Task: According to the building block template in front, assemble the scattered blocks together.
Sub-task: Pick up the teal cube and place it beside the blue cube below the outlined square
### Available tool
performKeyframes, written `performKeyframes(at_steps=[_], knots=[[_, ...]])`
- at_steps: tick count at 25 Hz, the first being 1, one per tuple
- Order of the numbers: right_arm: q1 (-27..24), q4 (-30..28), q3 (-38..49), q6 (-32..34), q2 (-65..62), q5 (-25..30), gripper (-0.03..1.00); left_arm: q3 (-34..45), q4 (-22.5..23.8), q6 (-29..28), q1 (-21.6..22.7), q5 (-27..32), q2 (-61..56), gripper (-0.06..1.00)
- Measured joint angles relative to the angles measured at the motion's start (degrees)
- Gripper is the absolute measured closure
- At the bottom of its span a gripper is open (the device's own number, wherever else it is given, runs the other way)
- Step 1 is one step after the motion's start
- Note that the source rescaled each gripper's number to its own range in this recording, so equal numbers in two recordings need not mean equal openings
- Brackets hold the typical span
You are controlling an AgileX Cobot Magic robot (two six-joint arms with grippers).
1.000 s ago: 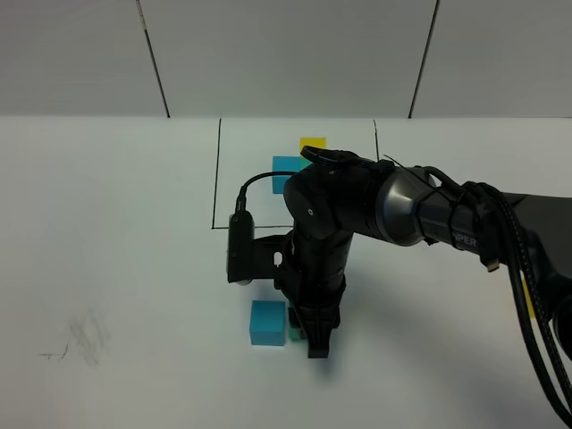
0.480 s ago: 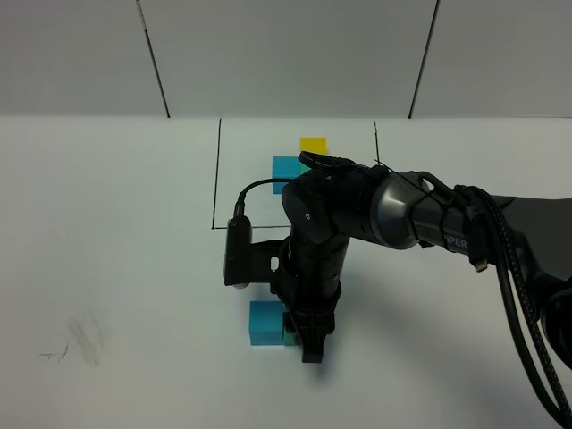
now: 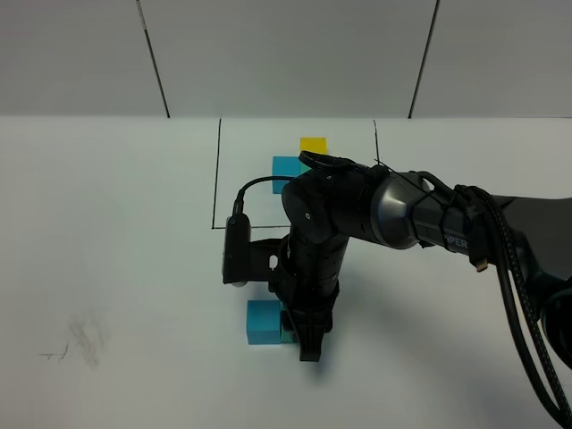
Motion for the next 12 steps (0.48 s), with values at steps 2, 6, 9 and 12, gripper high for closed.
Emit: performKeyframes(at_steps=[2,6,9,12], knots=[[0.0,0.0,0.0,0.0,0.35,-0.12,0.66,0.0,0.0,0.0,0.0,0.0,0.0,0.57],[0.0,0.13,-0.02,0.0,1.44,-0.5,0.66,0.0,0.0,0.0,0.0,0.0,0.0,0.57],[0.0,0.13,-0.06,0.0,1.51,-0.5,0.66,0.0,0.0,0.0,0.0,0.0,0.0,0.57],[0.0,0.19,-0.08,0.23,1.51,-0.5,0.66,0.0,0.0,0.0,0.0,0.0,0.0,0.57]])
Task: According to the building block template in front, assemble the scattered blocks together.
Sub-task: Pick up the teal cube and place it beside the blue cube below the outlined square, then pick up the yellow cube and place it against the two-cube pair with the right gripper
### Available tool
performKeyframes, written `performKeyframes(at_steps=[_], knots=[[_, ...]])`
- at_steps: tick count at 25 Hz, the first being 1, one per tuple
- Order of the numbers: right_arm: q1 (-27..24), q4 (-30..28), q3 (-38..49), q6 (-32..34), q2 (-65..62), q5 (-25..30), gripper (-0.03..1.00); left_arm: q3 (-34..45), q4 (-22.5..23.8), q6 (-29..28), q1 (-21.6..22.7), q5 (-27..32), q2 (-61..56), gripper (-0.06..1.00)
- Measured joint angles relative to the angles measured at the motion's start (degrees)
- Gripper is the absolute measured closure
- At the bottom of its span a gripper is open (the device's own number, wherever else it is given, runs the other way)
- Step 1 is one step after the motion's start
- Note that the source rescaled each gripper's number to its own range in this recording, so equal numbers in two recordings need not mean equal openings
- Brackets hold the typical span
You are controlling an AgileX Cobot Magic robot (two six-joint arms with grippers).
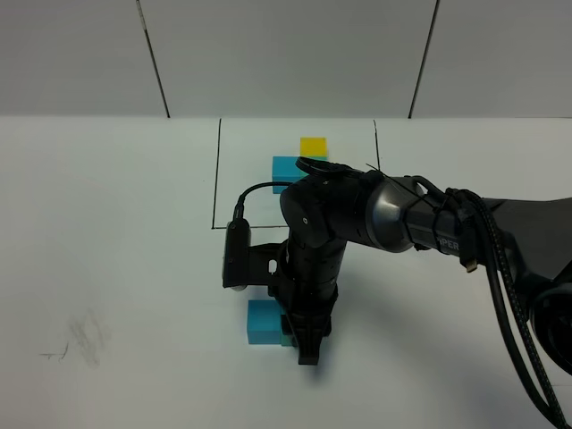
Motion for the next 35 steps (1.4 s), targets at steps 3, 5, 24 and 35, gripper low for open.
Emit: performKeyframes(at_steps=[3,5,24,35], knots=[[0.0,0.0,-0.05,0.17,0.0,0.0,0.66,0.0,0.0,0.0,0.0,0.0,0.0,0.57],[0.0,0.0,-0.05,0.3,0.0,0.0,0.66,0.0,0.0,0.0,0.0,0.0,0.0,0.57],[-8.89,-14.93,7.32,45.95,-19.29,2.3,0.15,0.0,0.0,0.0,0.0,0.0,0.0,0.57],[-28.03,-20.31,23.1,66.27,-31.7,-5.47,0.16,0.0,0.0,0.0,0.0,0.0,0.0,0.57]])
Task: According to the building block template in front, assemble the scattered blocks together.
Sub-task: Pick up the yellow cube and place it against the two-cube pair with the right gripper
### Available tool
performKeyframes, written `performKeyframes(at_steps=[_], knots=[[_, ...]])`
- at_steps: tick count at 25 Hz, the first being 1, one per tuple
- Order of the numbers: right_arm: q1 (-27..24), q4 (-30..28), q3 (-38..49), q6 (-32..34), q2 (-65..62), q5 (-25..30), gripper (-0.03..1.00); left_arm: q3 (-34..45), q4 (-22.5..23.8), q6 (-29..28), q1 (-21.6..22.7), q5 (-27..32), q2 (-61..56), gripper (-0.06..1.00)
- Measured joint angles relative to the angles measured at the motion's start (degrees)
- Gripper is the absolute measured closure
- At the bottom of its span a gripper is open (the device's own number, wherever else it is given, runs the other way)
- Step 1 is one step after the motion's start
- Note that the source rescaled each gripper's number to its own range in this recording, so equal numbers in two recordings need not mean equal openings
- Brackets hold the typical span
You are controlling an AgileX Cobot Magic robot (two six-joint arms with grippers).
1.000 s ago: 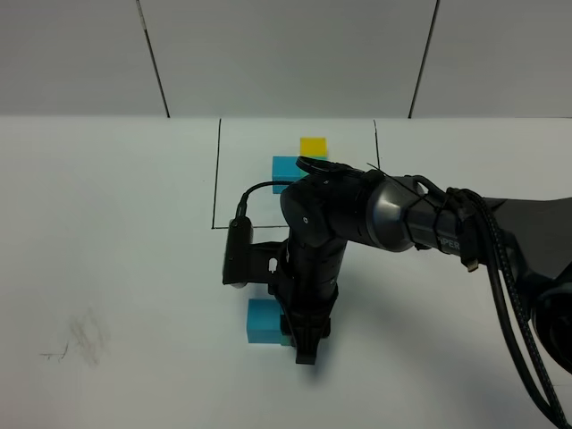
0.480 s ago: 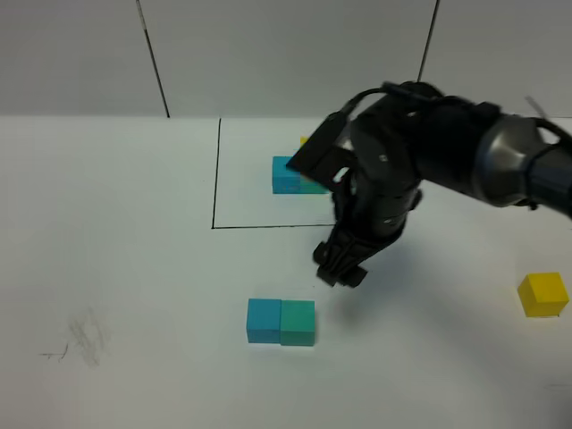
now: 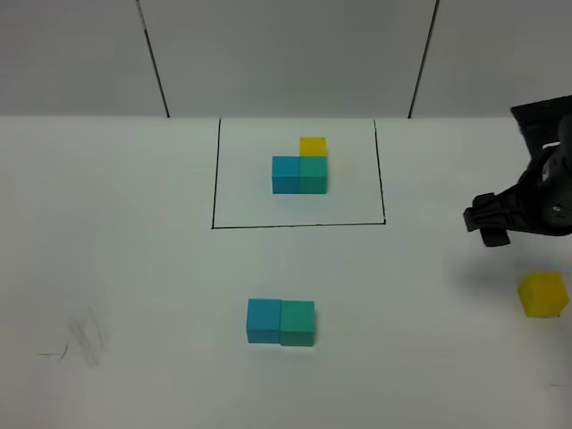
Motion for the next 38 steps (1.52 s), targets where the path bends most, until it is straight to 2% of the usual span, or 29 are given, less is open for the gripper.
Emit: performKeyframes(at_steps=[4,8,14,24,33,35,38], knots=[[-3.5,-0.06,0.0,0.81,-0.12,-0.92,0.16,0.0,0.0,0.0,0.0,0.0,0.0,0.57],[-6.97,-0.06,0.0,0.53,1.75,0.42,0.16,0.0,0.0,0.0,0.0,0.0,0.0,0.57],[-8.05,0.22,0.0,-1.6,6.22,-0.26,0.16,0.0,0.0,0.0,0.0,0.0,0.0,0.57],[-10.79,2.66,8.79,-1.9,8.32,-10.68,0.16,0.0,0.0,0.0,0.0,0.0,0.0,0.57],[-10.79,4.63,9.53,-3.95,11.81,-13.76,0.16,0.0,0.0,0.0,0.0,0.0,0.0,0.57],[-10.79,4.62,9.59,-4.23,12.35,-14.74,0.19,0.0,0.0,0.0,0.0,0.0,0.0,0.57],[-10.79,4.62,9.59,-4.64,12.96,-15.91,0.32,0.0,0.0,0.0,0.0,0.0,0.0,0.57]])
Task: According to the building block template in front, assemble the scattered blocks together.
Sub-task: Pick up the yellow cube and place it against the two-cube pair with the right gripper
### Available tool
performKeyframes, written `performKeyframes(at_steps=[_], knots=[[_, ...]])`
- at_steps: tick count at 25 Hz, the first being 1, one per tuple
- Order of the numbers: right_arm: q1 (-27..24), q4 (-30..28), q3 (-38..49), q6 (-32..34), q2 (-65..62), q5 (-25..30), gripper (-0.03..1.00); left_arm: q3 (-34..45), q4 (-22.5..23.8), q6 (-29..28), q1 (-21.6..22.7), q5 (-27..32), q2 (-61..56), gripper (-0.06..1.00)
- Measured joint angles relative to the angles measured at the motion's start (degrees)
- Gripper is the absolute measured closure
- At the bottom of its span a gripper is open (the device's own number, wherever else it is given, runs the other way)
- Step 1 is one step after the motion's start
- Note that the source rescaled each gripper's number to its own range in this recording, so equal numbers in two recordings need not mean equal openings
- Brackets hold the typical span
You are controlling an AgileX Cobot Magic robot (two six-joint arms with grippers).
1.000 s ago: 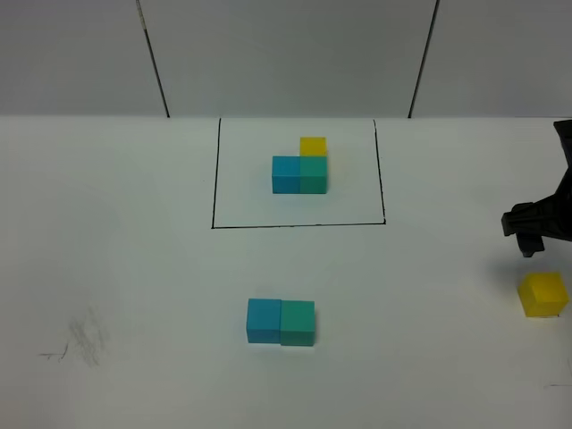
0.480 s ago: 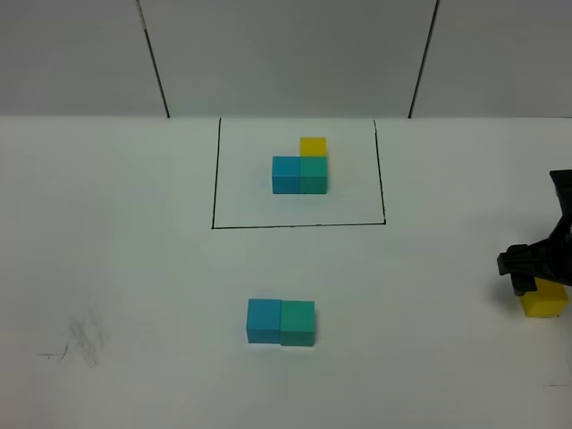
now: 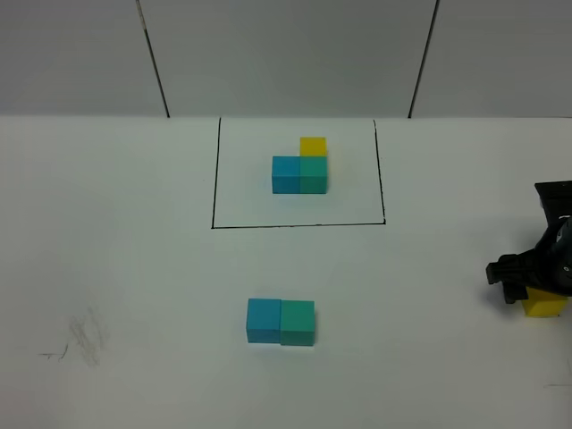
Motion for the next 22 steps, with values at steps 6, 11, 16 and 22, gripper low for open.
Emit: performKeyframes(at_steps=[6,11,16,22], knots=[[0.0,0.0,0.0,-1.83,0.67,-0.19,0.66,0.0,0.0,0.0,0.0,0.0,0.0,0.57],[0.0,0.35,0.0,-2.38,-2.72,1.26,0.66,0.0,0.0,0.0,0.0,0.0,0.0,0.57],[2.74,2.96,-4.61,1.13,-8.63,8.9,0.66,0.0,0.0,0.0,0.0,0.0,0.0,0.57],[14.23,4.25,-16.83,4.81,-7.42,17.55,0.66,0.0,0.0,0.0,0.0,0.0,0.0,0.57]])
